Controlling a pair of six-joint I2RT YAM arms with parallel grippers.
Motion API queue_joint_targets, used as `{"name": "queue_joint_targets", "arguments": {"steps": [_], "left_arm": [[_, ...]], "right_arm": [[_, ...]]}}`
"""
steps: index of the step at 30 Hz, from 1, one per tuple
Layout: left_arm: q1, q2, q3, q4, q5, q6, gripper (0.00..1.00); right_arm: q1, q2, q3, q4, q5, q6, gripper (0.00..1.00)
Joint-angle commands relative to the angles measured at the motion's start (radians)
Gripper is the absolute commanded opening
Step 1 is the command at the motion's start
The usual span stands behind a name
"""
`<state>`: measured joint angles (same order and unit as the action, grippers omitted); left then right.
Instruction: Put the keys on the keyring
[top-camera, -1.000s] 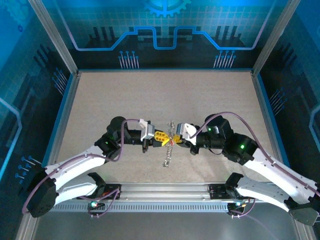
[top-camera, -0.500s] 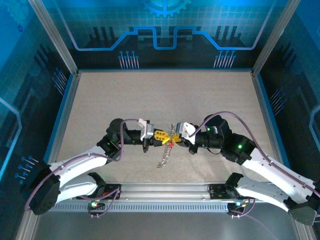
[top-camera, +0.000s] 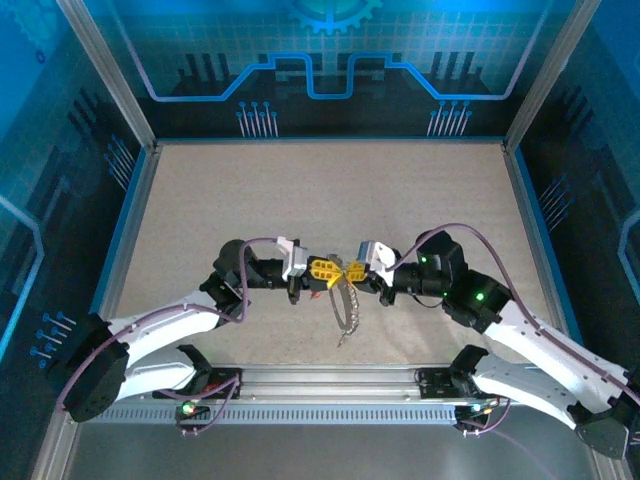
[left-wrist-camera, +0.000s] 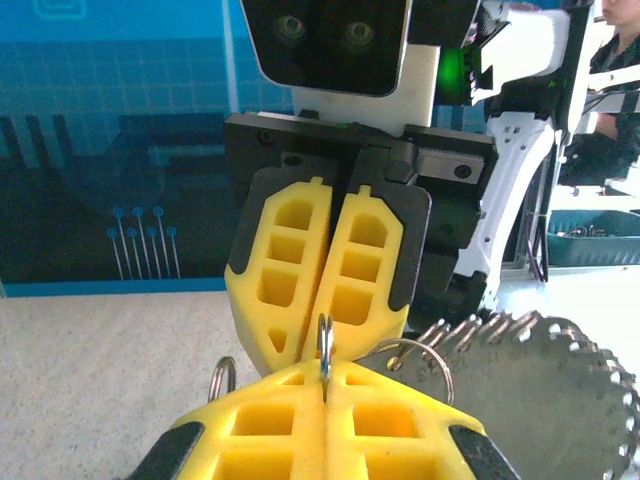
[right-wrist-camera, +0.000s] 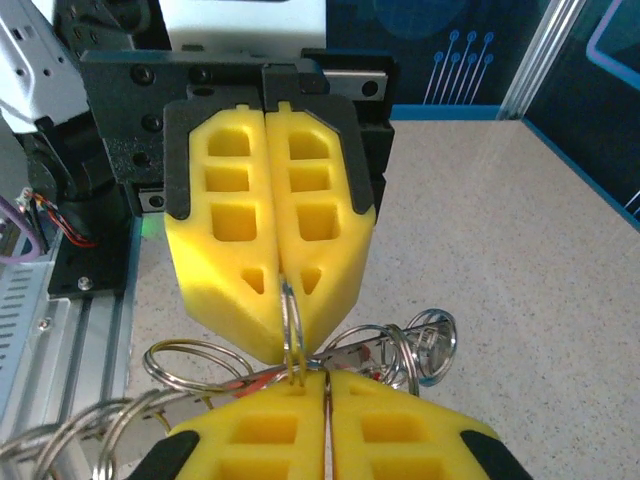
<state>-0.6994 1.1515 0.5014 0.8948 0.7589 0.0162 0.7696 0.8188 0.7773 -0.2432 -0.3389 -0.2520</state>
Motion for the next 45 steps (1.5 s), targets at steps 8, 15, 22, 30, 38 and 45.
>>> {"name": "queue_joint_targets", "arguments": {"steps": [8,15,22,30,38,45], "left_arm": [[-0.013,0.003,0.004,0.134,0.0,-0.023,0.0],[-0.004,0.032,0.004,0.214,0.008,-0.077,0.0],[-0.002,0.079,-0.001,0.327,0.009,-0.143,0.0],[-0.003,0.106,-0.001,0.386,0.003,-0.164,0.0],[-0.004,0.133,0.0,0.432,0.003,-0.185,0.0],[-0.004,0.175,0.001,0.504,-0.008,-0.217,0.0]], "right_arm": [[-0.032,-0.123,-0.013,-0.069,-0.028,-0.04,0.19],[-0.026,-0.151,-0.035,-0.057,-0.067,-0.04,0.21],[-0.015,-0.144,-0.046,0.019,-0.059,-0.025,0.22],[-0.016,-0.106,-0.064,0.031,-0.041,0.001,0.31],[0.006,-0.167,-0.145,0.089,-0.014,0.061,0.27],[0.065,-0.194,-0.224,0.246,0.084,0.132,0.3]]}}
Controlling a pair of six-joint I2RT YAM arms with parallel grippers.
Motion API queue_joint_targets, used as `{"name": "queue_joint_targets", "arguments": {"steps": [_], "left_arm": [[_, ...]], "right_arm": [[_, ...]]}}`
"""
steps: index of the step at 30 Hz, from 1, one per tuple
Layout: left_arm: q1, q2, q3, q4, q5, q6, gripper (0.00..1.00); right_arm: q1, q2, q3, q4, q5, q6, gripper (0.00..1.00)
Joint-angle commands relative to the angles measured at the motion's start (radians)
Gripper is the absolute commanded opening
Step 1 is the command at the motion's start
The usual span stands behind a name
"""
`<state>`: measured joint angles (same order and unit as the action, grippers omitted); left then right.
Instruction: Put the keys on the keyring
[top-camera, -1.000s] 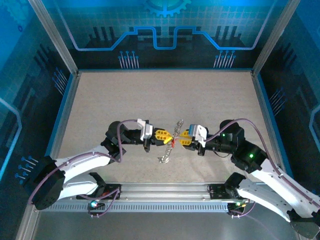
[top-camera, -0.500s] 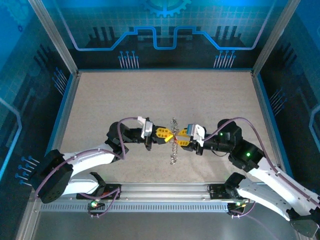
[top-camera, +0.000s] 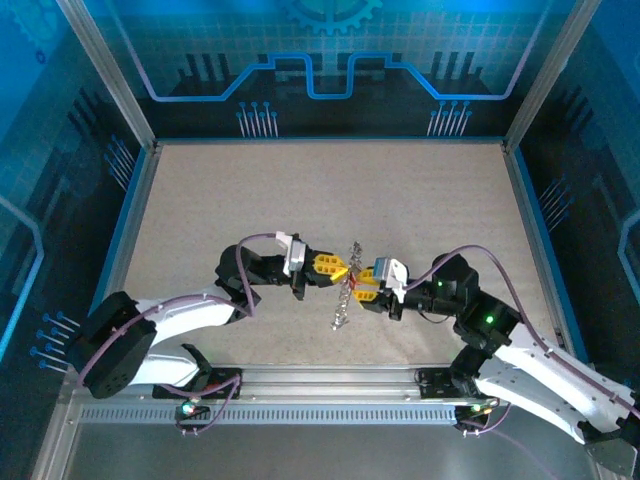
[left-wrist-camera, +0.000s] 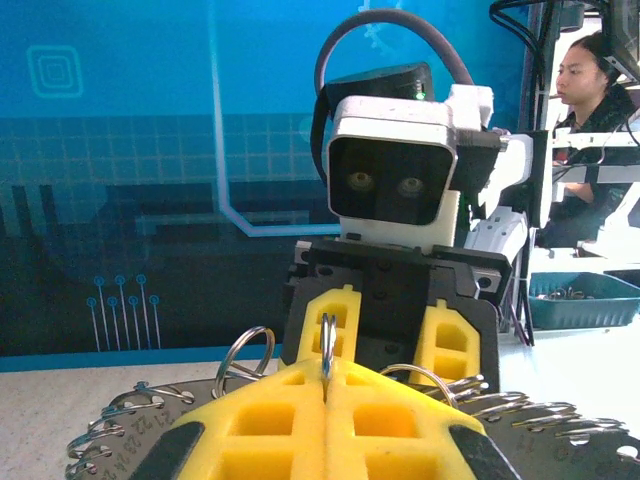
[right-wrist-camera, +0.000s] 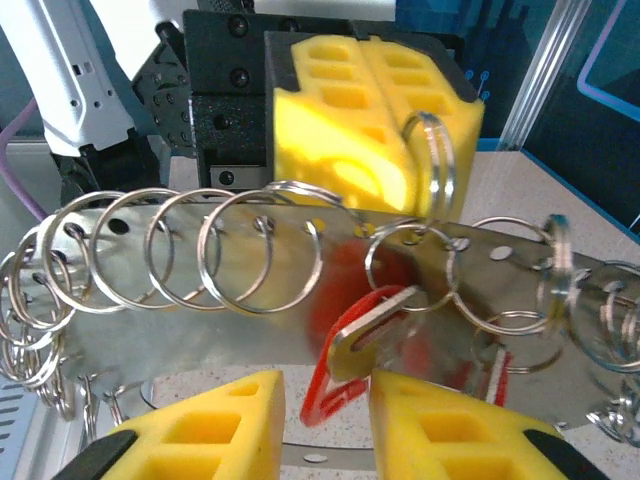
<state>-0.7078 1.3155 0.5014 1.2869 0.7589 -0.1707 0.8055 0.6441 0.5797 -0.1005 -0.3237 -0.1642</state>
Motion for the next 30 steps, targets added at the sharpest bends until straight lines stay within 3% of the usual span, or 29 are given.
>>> {"name": "queue_joint_targets", "arguments": {"steps": [1,7,15,24,30], "left_arm": [[0.005,0.012,0.004,0.111,-0.005,-0.032,0.0],[0.005,0.01,-0.001,0.112,0.002,-0.028,0.0],[0.004,0.008,-0.005,0.112,0.002,-0.03,0.0],[0.005,0.011,-0.007,0.112,-0.002,-0.029,0.0],[0.005,0.016,-0.015,0.109,0.001,-0.021,0.0]], "right_arm": [[0.04,-0.021,-0.032,0.108,0.093,0.043,0.31],[0.058,-0.015,-0.045,0.169,0.159,0.06,0.32],[0.067,0.002,-0.034,0.184,0.199,0.054,0.25],[0.082,0.005,-0.028,0.165,0.2,0.036,0.01],[0.087,-0.007,0.009,0.085,0.167,-0.008,0.0]]}}
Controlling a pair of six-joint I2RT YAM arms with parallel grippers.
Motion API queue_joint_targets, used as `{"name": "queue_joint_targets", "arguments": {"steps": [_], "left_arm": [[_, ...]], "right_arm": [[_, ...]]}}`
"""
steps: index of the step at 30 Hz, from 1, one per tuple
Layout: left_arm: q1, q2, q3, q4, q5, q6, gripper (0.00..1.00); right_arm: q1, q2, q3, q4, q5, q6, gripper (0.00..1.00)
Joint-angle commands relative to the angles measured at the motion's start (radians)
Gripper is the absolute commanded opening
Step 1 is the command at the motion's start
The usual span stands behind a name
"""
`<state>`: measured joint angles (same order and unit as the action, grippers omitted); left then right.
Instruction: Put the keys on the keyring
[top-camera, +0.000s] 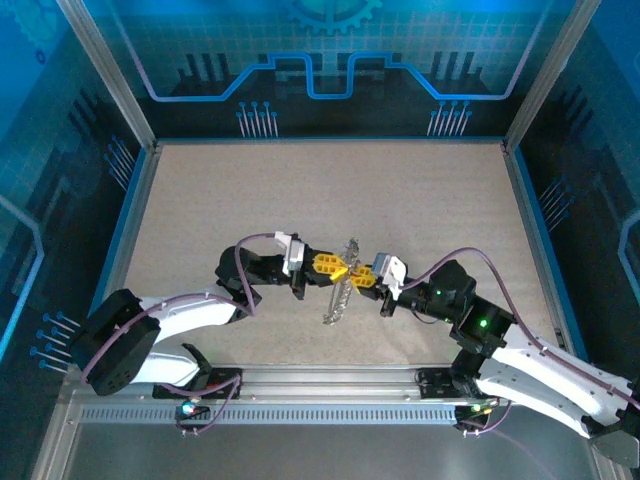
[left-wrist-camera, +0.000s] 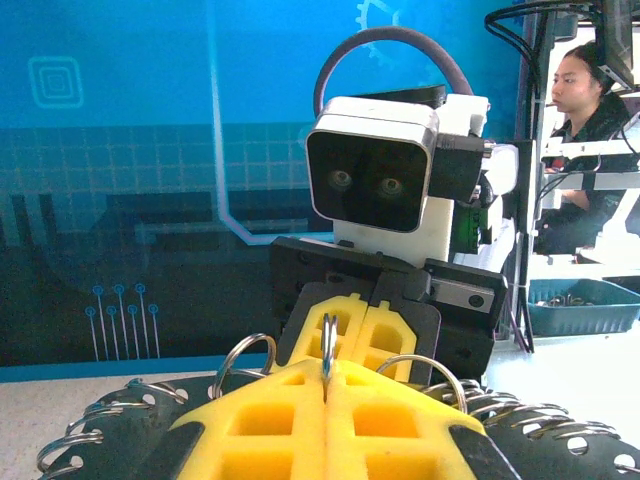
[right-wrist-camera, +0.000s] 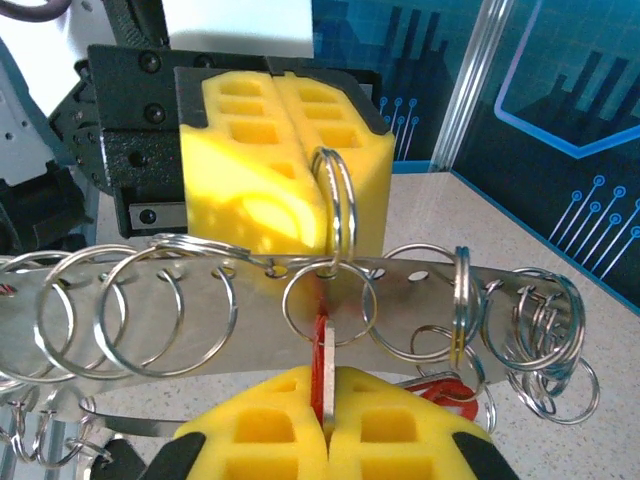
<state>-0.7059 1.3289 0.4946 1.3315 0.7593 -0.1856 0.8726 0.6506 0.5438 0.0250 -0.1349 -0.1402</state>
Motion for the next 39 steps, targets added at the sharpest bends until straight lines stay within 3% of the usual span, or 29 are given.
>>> {"name": "queue_joint_targets", "arguments": {"steps": [1,18,24,39], "left_arm": [[0.003,0.003,-0.012,0.06,0.005,0.0,0.0],[0.003,-0.005,-0.031,0.028,0.035,0.052,0.0],[0.003,-0.064,-0.034,-0.131,0.032,0.146,0.0],[0.003,-0.209,-0.015,-0.57,-0.021,0.354,0.0]], "right_arm": [[0.019,-0.015,0.06,-0.063,-0.023,-0.04,0.0],[0.019,0.088,0.317,-0.458,0.018,-0.201,0.0],[0.018,0.16,0.47,-0.672,0.065,-0.285,0.0],[0.022,0.34,0.729,-0.937,0.145,-0.478,0.0]]}}
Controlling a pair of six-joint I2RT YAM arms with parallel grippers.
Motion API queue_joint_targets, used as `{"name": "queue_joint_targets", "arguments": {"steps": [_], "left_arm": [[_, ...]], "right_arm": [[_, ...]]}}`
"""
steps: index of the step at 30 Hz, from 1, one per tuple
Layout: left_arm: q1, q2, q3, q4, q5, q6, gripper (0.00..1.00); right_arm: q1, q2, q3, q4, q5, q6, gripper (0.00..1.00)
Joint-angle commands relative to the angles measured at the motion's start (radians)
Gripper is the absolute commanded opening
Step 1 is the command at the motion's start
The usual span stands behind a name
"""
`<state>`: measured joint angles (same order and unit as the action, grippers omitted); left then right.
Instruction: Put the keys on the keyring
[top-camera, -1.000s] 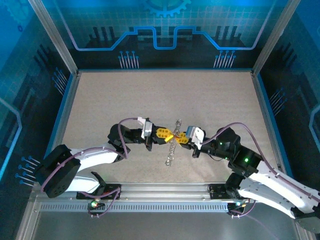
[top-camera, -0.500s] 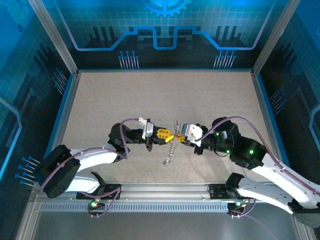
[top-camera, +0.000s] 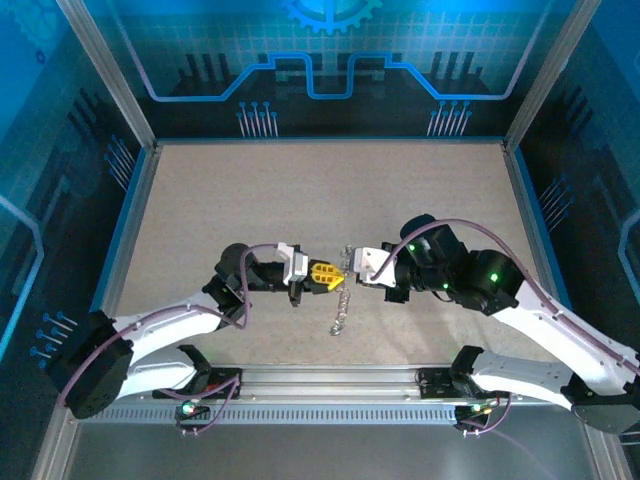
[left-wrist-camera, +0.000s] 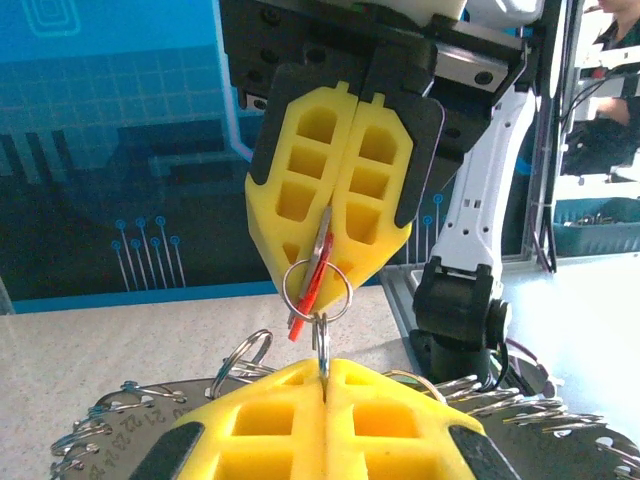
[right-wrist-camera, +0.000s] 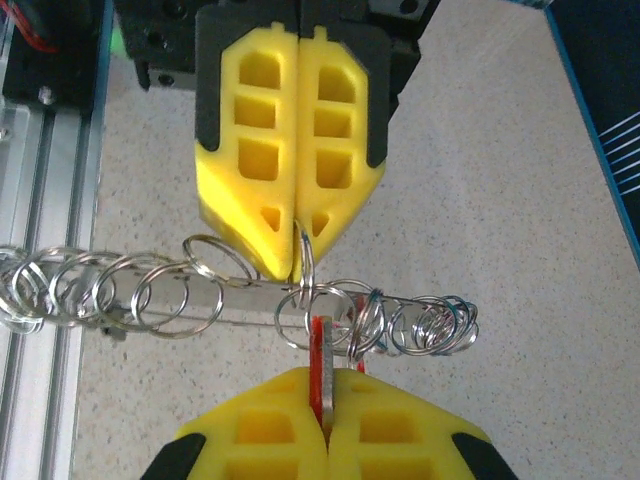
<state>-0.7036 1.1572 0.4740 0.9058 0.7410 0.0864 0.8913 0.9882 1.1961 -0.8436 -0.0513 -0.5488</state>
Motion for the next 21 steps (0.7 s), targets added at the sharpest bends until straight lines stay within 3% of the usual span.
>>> {"name": "queue_joint_targets", "arguments": {"steps": [1,11,17,21], "left_arm": [[0.001,-0.047,0.009,-0.174,-0.017,0.098,0.0],[0.0,-0.071,0.004,-0.291,-0.143,0.134,0.0],[0.0,-0.056,-0.002,-0.288,-0.22,0.121,0.0],[0.001,-0.035,0.003,-0.283,-0.246,0.096,0.0]], "right_arm": [[0.002,0.018,0.095,-0.088,0.072,-0.086,0.0],[0.051,0.174,0.233,-0.189,0.285,-0.237,0.0],[0.092,0.205,0.242,-0.13,0.413,-0.305,0.0],[0.119,0.193,0.244,-0.058,0.426,-0.336,0.0]]}}
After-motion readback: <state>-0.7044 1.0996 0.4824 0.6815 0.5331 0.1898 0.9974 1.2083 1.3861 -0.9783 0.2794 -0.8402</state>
